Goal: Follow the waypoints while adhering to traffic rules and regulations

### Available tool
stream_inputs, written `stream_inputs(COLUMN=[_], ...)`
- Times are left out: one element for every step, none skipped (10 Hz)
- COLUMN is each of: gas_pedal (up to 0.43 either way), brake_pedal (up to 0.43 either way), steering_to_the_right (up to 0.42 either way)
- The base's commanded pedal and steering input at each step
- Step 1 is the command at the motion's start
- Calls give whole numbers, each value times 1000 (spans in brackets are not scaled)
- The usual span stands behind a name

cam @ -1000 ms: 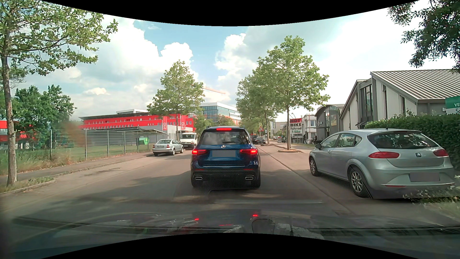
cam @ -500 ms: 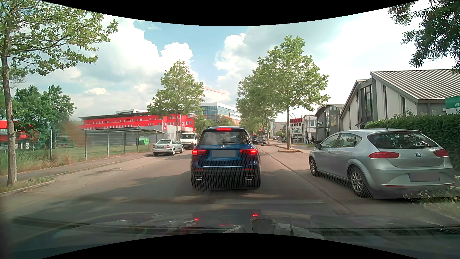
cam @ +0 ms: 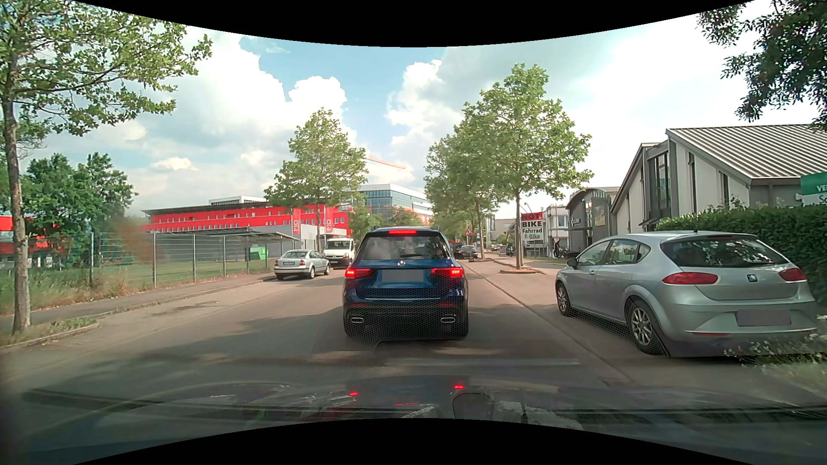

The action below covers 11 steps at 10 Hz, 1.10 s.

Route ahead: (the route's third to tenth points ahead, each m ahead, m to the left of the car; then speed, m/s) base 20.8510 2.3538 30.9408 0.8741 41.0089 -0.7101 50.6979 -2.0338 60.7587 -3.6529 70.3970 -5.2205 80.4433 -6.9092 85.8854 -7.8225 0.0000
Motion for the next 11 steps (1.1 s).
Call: stream_inputs(gas_pedal=[0,0,0,0,0,0,0,0,0,0,0], brake_pedal=[268,268,268,268,268,268,268,268,268,268,268], steering_to_the_right=[-5,-4,-5,-5,-5,-5,-5,-5,-5,-5,-5])
